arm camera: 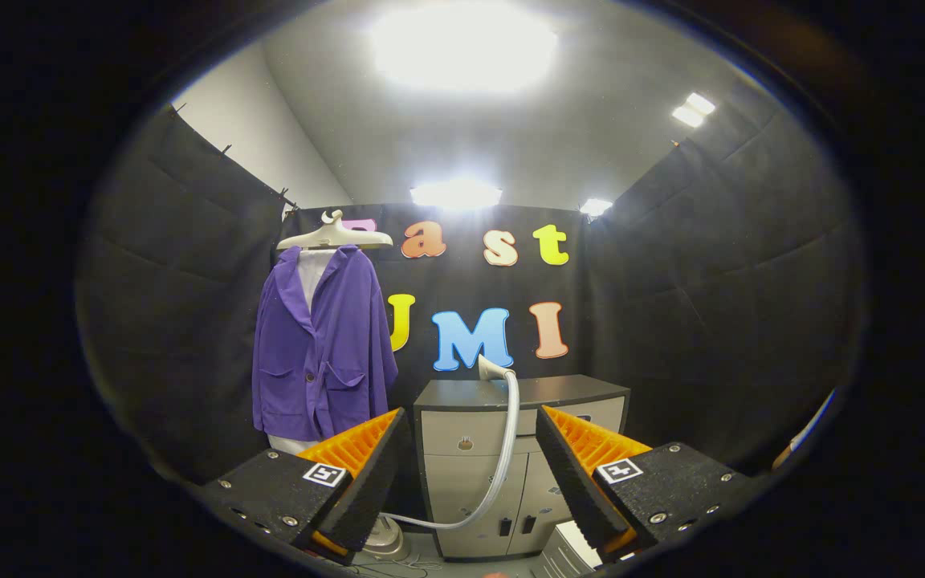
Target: Iron the clothes twice with a garment steamer, once on the left side and once on the right side.
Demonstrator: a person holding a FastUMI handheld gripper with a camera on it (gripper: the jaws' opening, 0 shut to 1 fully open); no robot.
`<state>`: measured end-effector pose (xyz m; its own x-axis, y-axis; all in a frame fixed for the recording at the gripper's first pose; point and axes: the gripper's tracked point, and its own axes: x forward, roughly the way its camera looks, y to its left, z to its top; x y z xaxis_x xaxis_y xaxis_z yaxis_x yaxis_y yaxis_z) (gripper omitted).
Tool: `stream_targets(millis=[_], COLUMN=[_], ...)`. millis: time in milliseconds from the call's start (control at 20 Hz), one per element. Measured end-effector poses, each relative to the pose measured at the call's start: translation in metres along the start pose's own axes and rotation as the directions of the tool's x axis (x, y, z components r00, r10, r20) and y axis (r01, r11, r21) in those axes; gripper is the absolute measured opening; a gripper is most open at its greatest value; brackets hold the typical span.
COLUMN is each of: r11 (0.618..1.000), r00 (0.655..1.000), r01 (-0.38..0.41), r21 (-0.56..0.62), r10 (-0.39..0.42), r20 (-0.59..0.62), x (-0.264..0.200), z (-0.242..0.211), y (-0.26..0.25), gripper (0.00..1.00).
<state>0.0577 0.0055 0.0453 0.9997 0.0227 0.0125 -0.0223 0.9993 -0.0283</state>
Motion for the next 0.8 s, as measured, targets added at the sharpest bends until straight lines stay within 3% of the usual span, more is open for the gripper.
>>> stream_targets(millis=[300, 800], r11=[0.999, 0.992], r00=[0.999, 0.992], r01=[-0.042, -0.127], r21=[0.000, 0.020], r10=[0.042, 0.127], r20=[0.011, 0.018], x=[0.069, 0.221], z=[0.023, 0.050], y=[-0.023, -0.068], gripper=[0.97, 0.97])
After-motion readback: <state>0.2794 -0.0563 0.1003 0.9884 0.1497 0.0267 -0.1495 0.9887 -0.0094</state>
